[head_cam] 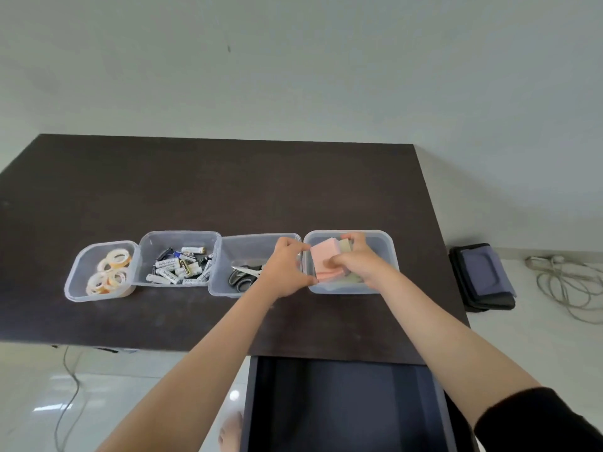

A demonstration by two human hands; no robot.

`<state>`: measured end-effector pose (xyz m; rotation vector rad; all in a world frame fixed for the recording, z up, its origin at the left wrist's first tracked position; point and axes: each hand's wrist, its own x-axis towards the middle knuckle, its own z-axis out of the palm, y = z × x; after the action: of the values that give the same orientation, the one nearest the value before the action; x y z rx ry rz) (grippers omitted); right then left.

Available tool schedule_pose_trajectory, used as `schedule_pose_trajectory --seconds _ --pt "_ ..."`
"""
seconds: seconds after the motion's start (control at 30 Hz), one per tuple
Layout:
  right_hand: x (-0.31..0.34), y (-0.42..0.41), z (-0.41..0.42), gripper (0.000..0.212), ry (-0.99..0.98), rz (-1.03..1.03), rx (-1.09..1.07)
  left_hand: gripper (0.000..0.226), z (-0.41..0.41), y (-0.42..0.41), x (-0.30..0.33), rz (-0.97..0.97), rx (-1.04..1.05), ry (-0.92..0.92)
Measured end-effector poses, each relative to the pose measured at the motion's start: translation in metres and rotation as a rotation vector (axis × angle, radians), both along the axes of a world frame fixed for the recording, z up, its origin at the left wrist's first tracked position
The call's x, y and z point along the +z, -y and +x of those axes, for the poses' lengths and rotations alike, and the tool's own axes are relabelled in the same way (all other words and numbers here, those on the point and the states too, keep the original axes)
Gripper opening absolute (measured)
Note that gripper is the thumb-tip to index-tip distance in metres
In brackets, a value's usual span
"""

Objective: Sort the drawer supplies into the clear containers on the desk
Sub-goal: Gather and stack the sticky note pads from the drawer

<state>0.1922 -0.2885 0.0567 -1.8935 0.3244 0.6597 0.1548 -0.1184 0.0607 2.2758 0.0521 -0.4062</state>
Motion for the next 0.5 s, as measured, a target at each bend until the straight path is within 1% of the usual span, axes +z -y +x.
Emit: schedule_pose_trajectory --seconds 0.07,0.13,0.23,0.3,0.4,0.43,0.5 --pt "-0.005 -0.003 0.006 0.068 -0.037 0.024 -0.008 0.071 0.002 -0.003 -0.002 -0.034 -0.003 0.0" --pt "-0.009 -0.004 0.011 0.077 -0.068 0.027 -0.006 0.073 0.002 -0.003 -0.003 -0.05 -0.02 0.002" --pt "-0.014 -0.007 0.012 0.081 -0.093 -0.004 0.034 0.079 0.002 -0.002 -0.003 -0.036 -0.041 0.016" --pt "-0.012 -0.009 0.01 0.081 -0.069 -0.124 0.129 0.079 0.003 -0.003 -0.003 -0.027 -0.046 0.025" --pt "-0.006 -0.012 0.005 0.084 -0.013 -0.405 0.257 0.079 0.002 -0.005 -0.003 -0.017 -0.075 0.036" --pt "-0.005 -0.013 0.004 0.086 -0.003 -0.445 0.259 0.078 0.002 -0.005 -0.003 -0.012 -0.089 0.041" --pt "-0.003 -0.013 0.002 0.09 0.0 -0.434 0.215 0.077 0.001 -0.007 -0.004 -0.005 -0.106 0.05"
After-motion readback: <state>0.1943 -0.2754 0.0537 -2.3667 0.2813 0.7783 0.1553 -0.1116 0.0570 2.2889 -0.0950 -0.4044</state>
